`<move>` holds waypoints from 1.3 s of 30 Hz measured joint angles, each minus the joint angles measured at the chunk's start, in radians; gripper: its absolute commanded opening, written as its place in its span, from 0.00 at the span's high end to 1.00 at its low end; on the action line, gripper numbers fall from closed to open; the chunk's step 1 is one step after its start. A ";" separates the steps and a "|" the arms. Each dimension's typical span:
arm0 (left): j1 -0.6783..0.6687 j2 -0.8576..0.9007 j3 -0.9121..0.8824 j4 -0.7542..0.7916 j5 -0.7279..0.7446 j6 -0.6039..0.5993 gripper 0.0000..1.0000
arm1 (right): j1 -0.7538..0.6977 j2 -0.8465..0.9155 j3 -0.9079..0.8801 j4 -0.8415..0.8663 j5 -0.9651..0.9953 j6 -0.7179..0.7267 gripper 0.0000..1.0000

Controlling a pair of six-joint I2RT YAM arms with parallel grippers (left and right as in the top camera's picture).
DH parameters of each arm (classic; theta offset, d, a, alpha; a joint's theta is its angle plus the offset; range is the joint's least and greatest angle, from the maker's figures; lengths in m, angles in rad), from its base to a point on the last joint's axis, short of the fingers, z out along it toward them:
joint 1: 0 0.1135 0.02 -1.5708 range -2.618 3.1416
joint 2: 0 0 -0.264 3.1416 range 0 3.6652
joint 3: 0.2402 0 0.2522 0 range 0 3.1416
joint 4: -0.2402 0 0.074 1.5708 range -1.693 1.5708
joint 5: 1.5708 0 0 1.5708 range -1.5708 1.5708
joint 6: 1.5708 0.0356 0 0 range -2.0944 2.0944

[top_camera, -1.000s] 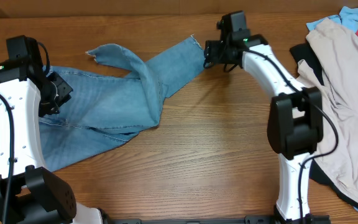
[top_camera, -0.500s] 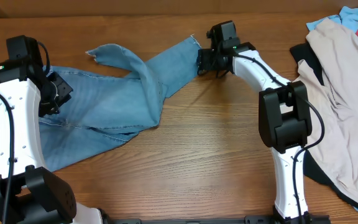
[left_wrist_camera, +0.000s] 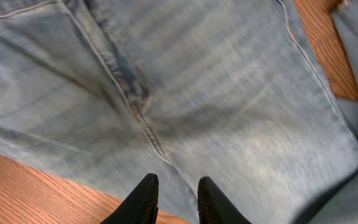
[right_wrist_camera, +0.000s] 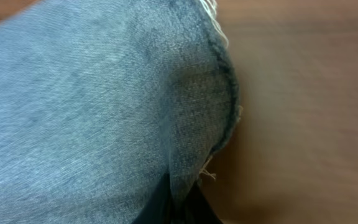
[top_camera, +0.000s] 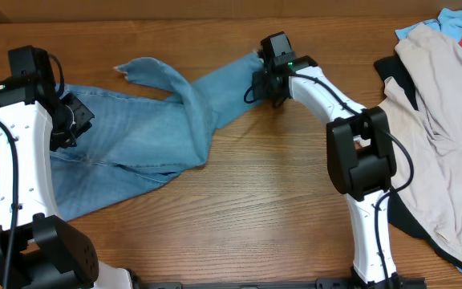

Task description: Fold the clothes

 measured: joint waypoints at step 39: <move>0.038 0.303 0.005 0.013 -0.093 0.227 0.35 | -0.187 -0.482 -0.014 -0.744 0.229 0.098 0.96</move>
